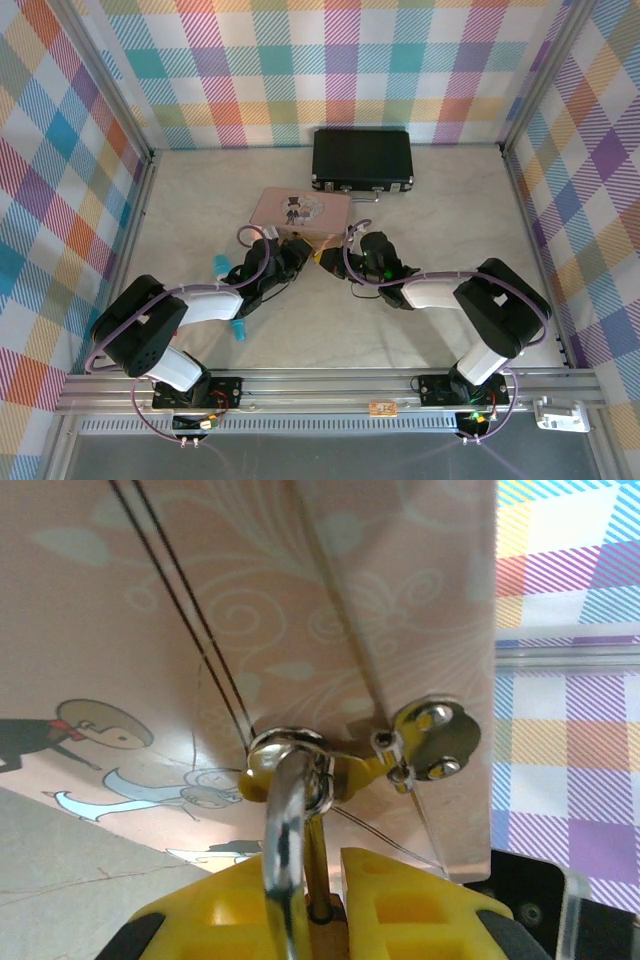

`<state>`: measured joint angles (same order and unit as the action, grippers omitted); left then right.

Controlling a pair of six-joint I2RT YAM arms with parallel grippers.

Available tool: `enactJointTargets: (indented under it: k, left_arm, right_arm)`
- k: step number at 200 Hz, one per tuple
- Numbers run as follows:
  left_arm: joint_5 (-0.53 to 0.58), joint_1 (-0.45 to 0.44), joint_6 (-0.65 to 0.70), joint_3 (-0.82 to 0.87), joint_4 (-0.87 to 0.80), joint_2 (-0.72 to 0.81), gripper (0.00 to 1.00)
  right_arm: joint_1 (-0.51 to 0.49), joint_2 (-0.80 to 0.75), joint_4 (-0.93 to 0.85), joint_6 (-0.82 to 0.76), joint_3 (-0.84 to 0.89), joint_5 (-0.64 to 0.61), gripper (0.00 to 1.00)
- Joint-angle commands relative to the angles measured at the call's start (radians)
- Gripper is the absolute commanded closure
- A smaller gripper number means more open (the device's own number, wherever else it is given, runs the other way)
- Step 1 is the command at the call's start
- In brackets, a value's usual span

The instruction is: Unlock the padlock with the key

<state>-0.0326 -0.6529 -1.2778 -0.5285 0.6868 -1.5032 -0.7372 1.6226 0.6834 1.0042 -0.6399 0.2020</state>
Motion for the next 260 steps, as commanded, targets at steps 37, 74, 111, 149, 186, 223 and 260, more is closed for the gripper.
enactJointTargets:
  k: [37,74,111,149,186,223,260]
  left_arm:
    - [-0.128,-0.058,0.033,0.005,0.194,-0.011,1.0]
    - [-0.157,-0.058,0.061,0.062,0.501,-0.092,1.0]
    - [-0.221,-0.087,0.105,0.07,0.668,-0.171,1.0]
    - [-0.21,-0.11,0.155,0.092,0.669,-0.163,1.0]
    - [-0.21,-0.132,0.204,0.062,0.675,-0.207,1.0]
    - [-0.194,-0.133,0.209,0.045,0.671,-0.209,1.0]
    - [-0.142,-0.131,0.177,0.046,0.663,-0.228,1.0]
  right_arm:
    - [-0.011,0.006,-0.079,0.073,-0.041,-0.055,1.0]
    - [-0.006,-0.097,-0.113,0.338,-0.024,0.004,1.0]
    - [0.016,-0.123,0.009,0.688,0.02,0.116,1.0]
    - [0.02,-0.027,0.341,1.115,0.064,0.155,1.0]
    - [0.019,0.091,0.599,1.326,0.025,0.124,1.0]
    - [0.025,0.106,0.598,1.322,0.07,0.082,1.0]
    - [0.076,0.081,0.43,1.064,0.105,0.127,0.96]
